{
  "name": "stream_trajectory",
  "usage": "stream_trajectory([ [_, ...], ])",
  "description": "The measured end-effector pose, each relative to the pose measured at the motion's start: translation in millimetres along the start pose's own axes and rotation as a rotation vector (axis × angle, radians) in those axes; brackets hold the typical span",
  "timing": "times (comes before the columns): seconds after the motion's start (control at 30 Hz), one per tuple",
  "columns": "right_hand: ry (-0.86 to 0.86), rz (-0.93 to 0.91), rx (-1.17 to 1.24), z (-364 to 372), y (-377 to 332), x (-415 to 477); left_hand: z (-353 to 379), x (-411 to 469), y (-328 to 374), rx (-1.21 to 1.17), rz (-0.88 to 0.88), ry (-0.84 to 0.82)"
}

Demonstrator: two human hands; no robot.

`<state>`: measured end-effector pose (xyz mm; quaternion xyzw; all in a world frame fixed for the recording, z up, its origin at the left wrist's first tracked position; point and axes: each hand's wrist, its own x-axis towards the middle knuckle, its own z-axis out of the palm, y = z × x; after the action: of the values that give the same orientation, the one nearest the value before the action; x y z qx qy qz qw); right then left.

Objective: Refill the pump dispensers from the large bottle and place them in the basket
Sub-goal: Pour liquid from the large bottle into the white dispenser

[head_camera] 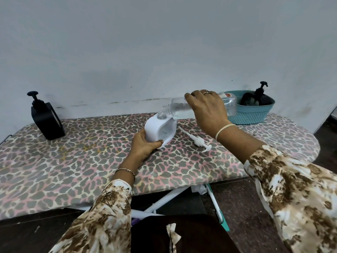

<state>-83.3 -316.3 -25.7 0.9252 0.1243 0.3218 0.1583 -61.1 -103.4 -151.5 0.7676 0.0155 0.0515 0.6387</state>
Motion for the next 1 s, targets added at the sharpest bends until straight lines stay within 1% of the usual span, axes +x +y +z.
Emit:
stream_trajectory([
  [1.0,0.001,-0.017,-0.001,-2.2,0.7,0.4,0.1,-2.6,2.6,-0.057,-0.044,-0.028],
])
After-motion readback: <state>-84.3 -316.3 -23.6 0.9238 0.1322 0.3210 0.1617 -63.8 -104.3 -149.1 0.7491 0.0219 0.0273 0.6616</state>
